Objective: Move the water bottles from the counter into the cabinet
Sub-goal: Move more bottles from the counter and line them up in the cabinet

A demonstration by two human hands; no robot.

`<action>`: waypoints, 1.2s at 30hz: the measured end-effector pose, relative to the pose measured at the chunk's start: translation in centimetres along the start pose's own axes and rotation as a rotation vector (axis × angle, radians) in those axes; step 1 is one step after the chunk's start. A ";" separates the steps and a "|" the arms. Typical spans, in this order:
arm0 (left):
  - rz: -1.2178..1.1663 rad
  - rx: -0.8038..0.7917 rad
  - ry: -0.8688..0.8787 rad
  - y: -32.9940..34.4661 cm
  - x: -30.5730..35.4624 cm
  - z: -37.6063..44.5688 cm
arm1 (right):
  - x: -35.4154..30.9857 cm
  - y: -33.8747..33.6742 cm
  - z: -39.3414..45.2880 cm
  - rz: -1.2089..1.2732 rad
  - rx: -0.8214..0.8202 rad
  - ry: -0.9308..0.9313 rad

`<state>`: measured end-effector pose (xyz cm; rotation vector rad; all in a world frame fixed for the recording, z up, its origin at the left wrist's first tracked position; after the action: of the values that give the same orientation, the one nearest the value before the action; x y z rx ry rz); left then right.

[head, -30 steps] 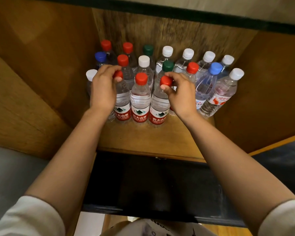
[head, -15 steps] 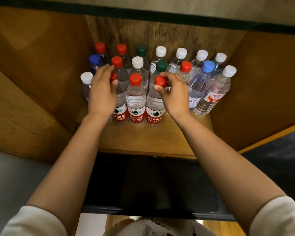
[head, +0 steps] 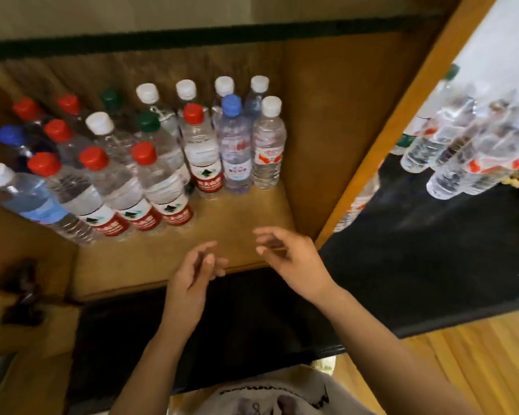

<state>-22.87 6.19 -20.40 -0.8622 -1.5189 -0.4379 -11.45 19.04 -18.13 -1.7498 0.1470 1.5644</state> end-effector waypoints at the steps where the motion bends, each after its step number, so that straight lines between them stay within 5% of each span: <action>1: 0.013 -0.049 -0.028 2.1 -0.6 -0.2 | 1.4 -1.6 -1.4 0.014 0.018 0.032; 9: 0.151 -0.321 -0.033 18.6 -0.6 -0.9 | 12.7 -14.6 -10.3 0.054 0.270 0.351; 17: -0.132 -0.096 -0.021 25.6 2.6 2.7 | 18.3 -21.6 -8.6 0.083 0.403 0.390; 26: -0.157 0.058 0.141 24.6 8.6 8.1 | 14.9 -24.4 6.5 0.028 0.333 0.122; 36: -0.200 -0.058 0.128 25.4 8.9 8.8 | 13.7 -23.3 11.8 -0.137 0.062 0.064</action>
<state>-9.73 31.24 -18.63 -0.7150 -1.4852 -0.6743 -4.79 47.74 -19.06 -1.7248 0.1040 1.3926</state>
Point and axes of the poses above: each hand's wrist, its own z-axis towards the middle knuckle, its own y-axis out of the palm, x = y × z, the point moved 10 cm from there along z, towards the middle knuckle, and after that the axes turned 5 degrees about -y, right-handed, at the moved point
